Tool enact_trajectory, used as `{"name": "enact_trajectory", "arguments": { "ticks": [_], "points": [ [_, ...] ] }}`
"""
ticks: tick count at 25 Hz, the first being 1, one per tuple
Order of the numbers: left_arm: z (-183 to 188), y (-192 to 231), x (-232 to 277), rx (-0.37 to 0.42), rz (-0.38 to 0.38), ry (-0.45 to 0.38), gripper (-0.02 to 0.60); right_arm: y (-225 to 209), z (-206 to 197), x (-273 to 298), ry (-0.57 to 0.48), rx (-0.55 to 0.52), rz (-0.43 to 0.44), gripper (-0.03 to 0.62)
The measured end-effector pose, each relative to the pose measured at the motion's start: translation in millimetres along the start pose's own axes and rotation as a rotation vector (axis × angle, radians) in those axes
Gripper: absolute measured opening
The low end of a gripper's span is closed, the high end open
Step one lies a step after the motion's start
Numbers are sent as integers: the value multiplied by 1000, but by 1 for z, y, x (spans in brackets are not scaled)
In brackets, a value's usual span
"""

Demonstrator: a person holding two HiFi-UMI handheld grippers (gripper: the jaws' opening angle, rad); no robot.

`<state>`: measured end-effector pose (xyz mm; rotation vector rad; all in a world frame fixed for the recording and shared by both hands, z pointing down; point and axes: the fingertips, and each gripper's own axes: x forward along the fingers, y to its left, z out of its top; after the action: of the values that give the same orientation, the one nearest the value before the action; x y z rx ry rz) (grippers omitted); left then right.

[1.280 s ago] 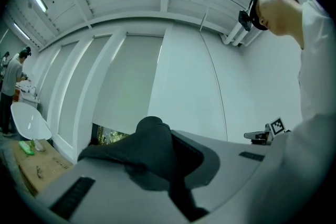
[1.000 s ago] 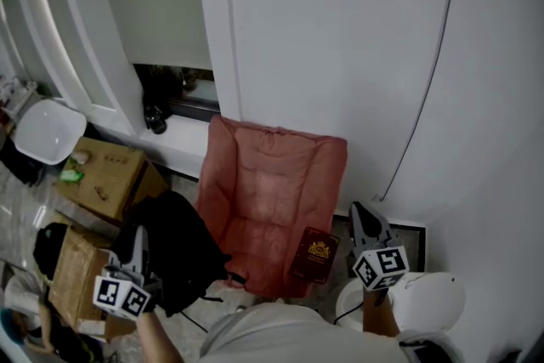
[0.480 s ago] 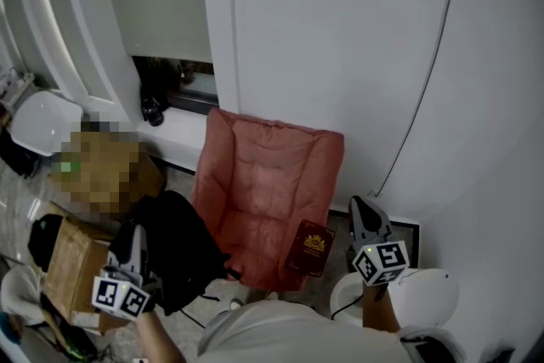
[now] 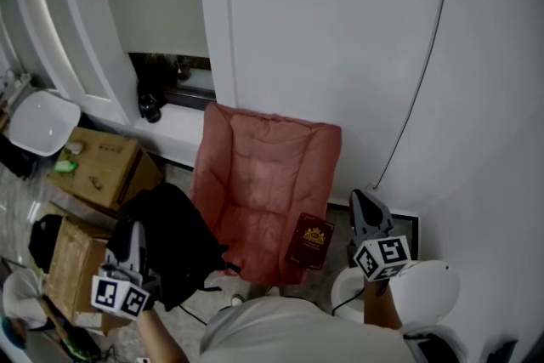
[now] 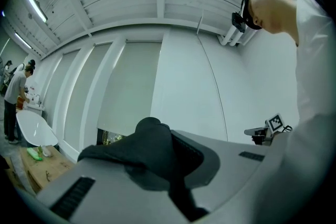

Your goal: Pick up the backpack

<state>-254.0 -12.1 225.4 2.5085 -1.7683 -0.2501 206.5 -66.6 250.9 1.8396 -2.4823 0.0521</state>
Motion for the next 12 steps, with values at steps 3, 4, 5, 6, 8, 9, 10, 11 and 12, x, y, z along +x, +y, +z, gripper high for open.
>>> {"name": "enact_trajectory", "arguments": {
  "ticks": [3, 4, 5, 6, 8, 9, 10, 11, 12],
  "points": [
    [3, -1, -2, 17, 0, 0, 17, 2, 1, -3, -4, -1, 1, 21],
    [5, 0, -3, 19, 2, -1, 17, 3, 2, -4, -6, -1, 1, 21],
    [6, 1, -4, 18, 5, -3, 17, 4, 2, -4, -7, -1, 1, 21],
    [8, 3, -5, 18, 7, -4, 17, 5, 3, -4, -7, -2, 2, 21],
    [9, 4, -7, 17, 12, -6, 17, 6, 4, -2, -9, -1, 3, 20],
    [10, 5, -8, 16, 14, -7, 17, 6, 5, -2, -11, 0, 3, 21],
    [10, 5, -9, 14, 17, -8, 17, 7, 6, -2, -14, 1, 4, 21],
    [11, 6, -10, 12, 20, -10, 17, 9, 7, -3, -17, 0, 5, 21],
    [11, 7, -12, 10, 23, -10, 17, 10, 8, -4, -21, -3, 7, 21]
  ]
}}
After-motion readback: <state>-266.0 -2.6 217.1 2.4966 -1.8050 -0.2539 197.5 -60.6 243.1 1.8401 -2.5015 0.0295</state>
